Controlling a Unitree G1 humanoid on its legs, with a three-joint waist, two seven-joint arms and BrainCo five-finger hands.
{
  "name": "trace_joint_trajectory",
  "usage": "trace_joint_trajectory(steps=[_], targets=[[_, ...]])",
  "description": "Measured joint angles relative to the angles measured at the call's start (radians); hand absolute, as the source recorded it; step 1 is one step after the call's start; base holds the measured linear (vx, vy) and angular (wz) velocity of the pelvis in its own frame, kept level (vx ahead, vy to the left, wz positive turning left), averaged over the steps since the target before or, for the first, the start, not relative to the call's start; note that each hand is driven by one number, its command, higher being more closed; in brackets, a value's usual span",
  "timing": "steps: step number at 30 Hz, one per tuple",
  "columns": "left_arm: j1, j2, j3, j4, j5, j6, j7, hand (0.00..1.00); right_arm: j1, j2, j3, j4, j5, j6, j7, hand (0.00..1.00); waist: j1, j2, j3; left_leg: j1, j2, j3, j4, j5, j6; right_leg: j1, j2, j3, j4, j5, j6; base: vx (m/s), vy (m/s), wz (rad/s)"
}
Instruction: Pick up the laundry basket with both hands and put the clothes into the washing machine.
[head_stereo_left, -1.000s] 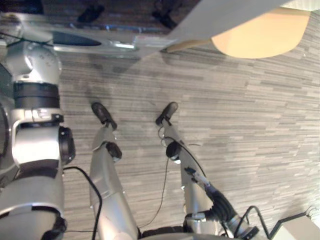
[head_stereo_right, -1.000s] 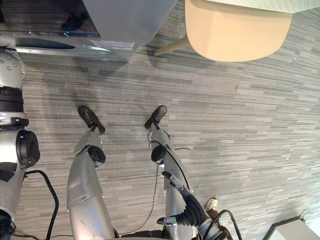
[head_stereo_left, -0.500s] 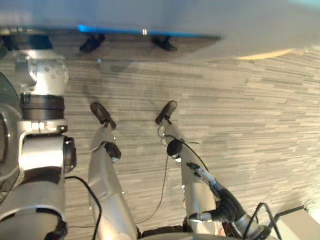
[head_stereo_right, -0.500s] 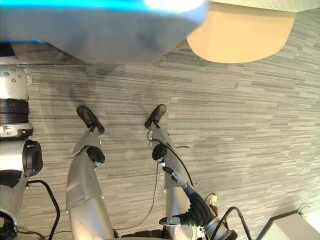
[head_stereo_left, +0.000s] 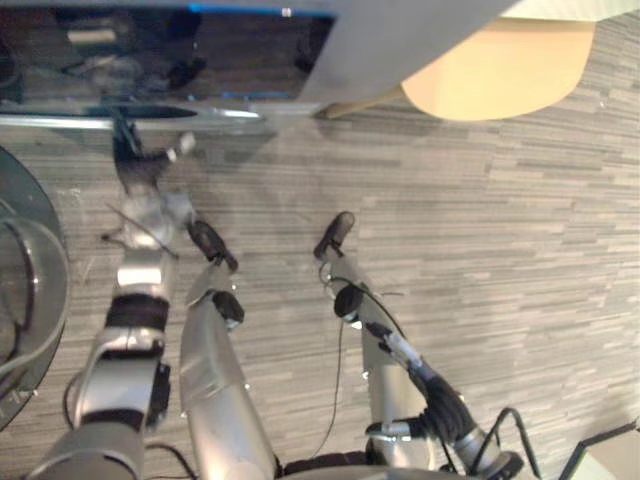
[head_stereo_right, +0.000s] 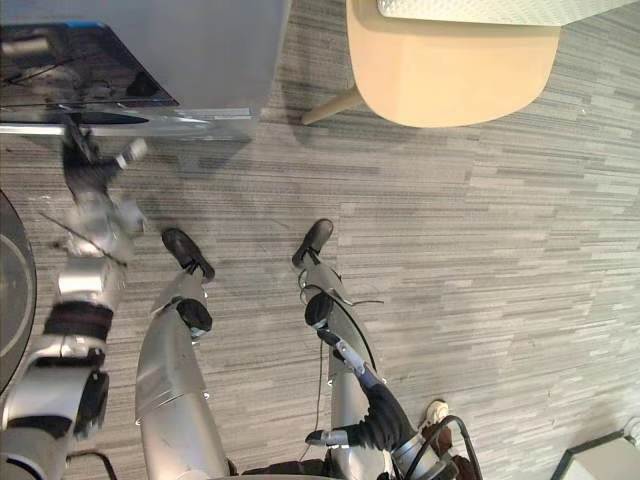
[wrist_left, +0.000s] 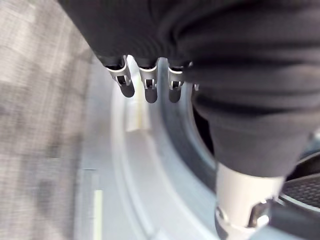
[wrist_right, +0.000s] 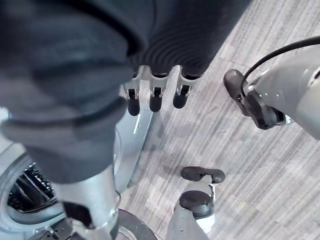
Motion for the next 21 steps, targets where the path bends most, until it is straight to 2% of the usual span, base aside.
trace_joint_trajectory(steps=[3,6,8,10,13,16,21], targets=[[0.147,-0.082,0.044,0.094,0.041,0.001,-0.054,0.0,-0.086,0.024,-0.039,0.134,0.004,0.022,0.017,0.0,0.013,0.002,-0.001,0.096,-0.024,0.001,-0.037,-0.015,-0.014,0.063,-0.018,0.011,0.024,-0.027,0.008,0.0,-0.038,0.12],[0.275,-0.186,0.078,0.196,0.057,0.002,-0.081,0.0,-0.187,0.132,-0.112,0.335,0.008,0.063,0.024,0.0,0.033,0.03,-0.018,0.185,-0.075,-0.032,-0.087,-0.014,-0.016,0.126,-0.035,0.025,0.046,-0.045,0.019,0.02,-0.011,0.17],[0.357,-0.272,0.078,0.246,0.075,0.002,-0.097,0.0,-0.237,0.189,-0.159,0.462,0.0,0.092,0.009,0.0,0.043,0.082,-0.049,0.233,-0.104,-0.055,-0.1,-0.011,-0.02,0.169,-0.058,0.022,0.071,-0.063,0.031,0.04,0.003,0.29],[0.427,-0.338,0.079,0.272,0.1,0.001,-0.1,0.0,-0.273,0.249,-0.202,0.591,-0.021,0.122,-0.005,0.0,0.059,0.121,-0.072,0.302,-0.124,-0.065,-0.107,-0.018,-0.023,0.231,-0.083,0.018,0.102,-0.092,0.044,0.06,0.02,0.29],[0.5,-0.377,0.092,0.279,0.13,-0.001,-0.1,0.0,-0.33,0.331,-0.251,0.769,-0.073,0.155,-0.035,0.0,0.061,0.156,-0.108,0.392,-0.137,-0.085,-0.105,-0.038,-0.03,0.329,-0.105,0.004,0.129,-0.129,0.058,0.05,0.006,0.27],[0.558,-0.41,0.069,0.277,0.143,-0.007,-0.1,0.0,-0.363,0.399,-0.319,0.921,-0.113,0.183,-0.079,0.0,0.061,0.176,-0.154,0.478,-0.155,-0.093,-0.11,-0.057,-0.036,0.417,-0.12,0.004,0.132,-0.146,0.073,0.05,-0.001,0.14],[0.622,-0.418,0.018,0.285,0.15,-0.022,-0.1,0.0,-0.409,0.444,-0.428,1.098,-0.096,0.195,-0.158,0.0,0.057,0.183,-0.245,0.603,-0.185,-0.089,-0.164,-0.065,-0.035,0.524,-0.116,0.045,0.078,-0.143,0.1,0.05,-0.002,-0.02]])
